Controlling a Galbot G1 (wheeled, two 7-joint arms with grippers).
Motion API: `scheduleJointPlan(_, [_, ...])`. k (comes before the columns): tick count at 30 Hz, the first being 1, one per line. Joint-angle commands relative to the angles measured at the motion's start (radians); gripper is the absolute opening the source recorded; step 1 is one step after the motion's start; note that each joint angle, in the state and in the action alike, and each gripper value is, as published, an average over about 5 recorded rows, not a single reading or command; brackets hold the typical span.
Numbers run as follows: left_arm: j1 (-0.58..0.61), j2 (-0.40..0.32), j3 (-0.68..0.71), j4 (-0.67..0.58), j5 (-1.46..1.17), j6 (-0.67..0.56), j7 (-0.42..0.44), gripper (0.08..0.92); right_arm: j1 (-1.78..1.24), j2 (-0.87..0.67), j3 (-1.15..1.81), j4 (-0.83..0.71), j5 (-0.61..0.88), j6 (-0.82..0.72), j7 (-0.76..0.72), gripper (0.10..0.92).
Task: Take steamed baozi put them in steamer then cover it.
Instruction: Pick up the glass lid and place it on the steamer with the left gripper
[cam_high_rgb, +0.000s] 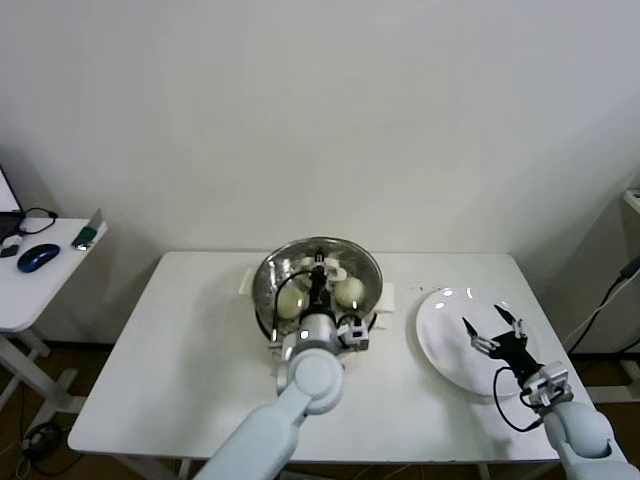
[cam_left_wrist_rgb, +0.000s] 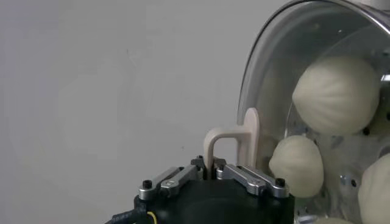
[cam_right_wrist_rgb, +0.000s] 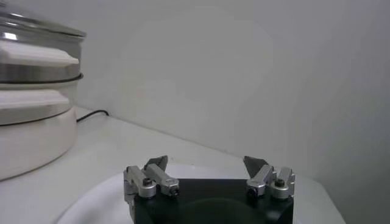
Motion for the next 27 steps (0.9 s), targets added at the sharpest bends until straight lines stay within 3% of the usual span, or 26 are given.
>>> scheduleJointPlan(1, [-0.003,-0.001,-0.007,0.007,0.009,0.049,0.004,0.15,0.0,-0.001,0.001,-0.003,-0.001,0.002,-0.002,0.823])
scheduleJointPlan(27, [0.015,0.021,-0.012,-0.004,-0.012,0.049,-0.007,0.156,0.015,0.0,-0.004,-0.012,-0.007,0.0,-0.01,0.823])
